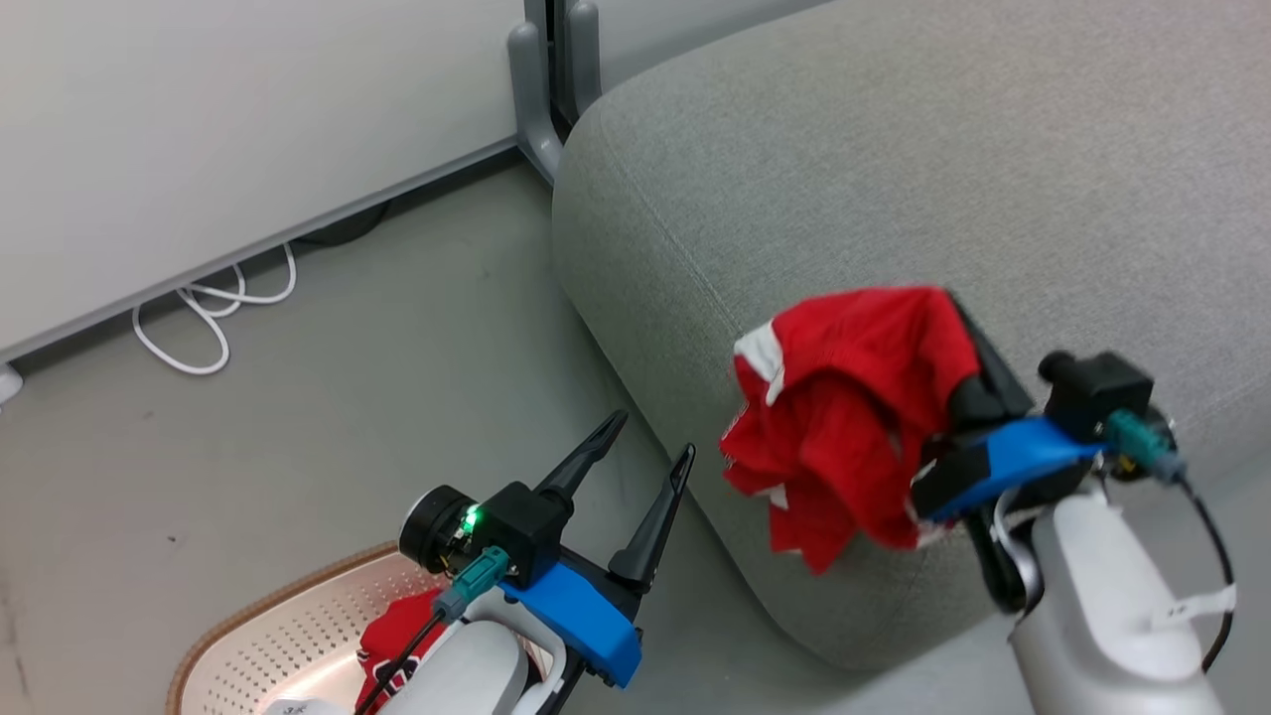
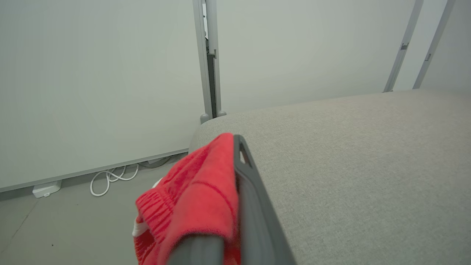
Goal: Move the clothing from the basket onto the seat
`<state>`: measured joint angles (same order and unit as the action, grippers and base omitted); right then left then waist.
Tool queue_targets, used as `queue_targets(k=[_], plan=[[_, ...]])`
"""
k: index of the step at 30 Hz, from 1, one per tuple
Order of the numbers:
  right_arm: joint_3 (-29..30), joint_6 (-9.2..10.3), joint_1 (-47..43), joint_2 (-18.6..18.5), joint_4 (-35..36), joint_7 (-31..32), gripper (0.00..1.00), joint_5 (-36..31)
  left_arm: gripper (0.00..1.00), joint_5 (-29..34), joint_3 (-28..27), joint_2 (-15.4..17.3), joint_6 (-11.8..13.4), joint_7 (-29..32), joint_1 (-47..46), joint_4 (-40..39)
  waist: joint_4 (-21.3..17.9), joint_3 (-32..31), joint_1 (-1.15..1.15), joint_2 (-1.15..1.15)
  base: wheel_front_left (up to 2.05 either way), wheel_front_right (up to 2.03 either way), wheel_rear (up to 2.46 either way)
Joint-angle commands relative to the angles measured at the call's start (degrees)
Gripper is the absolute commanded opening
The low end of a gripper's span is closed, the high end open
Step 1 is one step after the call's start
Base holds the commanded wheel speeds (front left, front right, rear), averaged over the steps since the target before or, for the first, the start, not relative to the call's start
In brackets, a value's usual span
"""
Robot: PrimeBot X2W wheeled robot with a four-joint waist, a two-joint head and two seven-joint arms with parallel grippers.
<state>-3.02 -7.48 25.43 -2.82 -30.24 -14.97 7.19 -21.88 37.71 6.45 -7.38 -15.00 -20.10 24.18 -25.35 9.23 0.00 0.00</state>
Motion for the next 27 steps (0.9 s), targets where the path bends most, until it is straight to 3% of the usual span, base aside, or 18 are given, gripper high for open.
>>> queue_targets(k=[1, 13, 27], plan=[[1.1, -0.03, 2.8, -0.1, -0.1, -0.3, 0.00, -0.6, 1.00, 0.5, -0.2, 0.4, -0.1, -0.3, -1.1, -0.4, 0.4, 1.4, 0.00, 0.00, 0.00, 0.00, 0.00], [14.7, -0.03, 20.4, -1.1, 1.8, 3.8, 0.00, -3.3, 1.00, 2.3, 1.0, 2.9, -0.1, -0.3, -5.3, -4.6, 3.1, 12.9, 0.00, 0.00, 0.00, 0.00, 0.00], [26.6, -0.03, 31.4, -6.4, 6.0, 8.1, 0.00, 3.0, 1.00, 5.5, 1.5, 7.5, 0.0, 1.2, -9.8, -11.8, 4.5, 24.8, 0.00, 0.00, 0.00, 0.00, 0.00]])
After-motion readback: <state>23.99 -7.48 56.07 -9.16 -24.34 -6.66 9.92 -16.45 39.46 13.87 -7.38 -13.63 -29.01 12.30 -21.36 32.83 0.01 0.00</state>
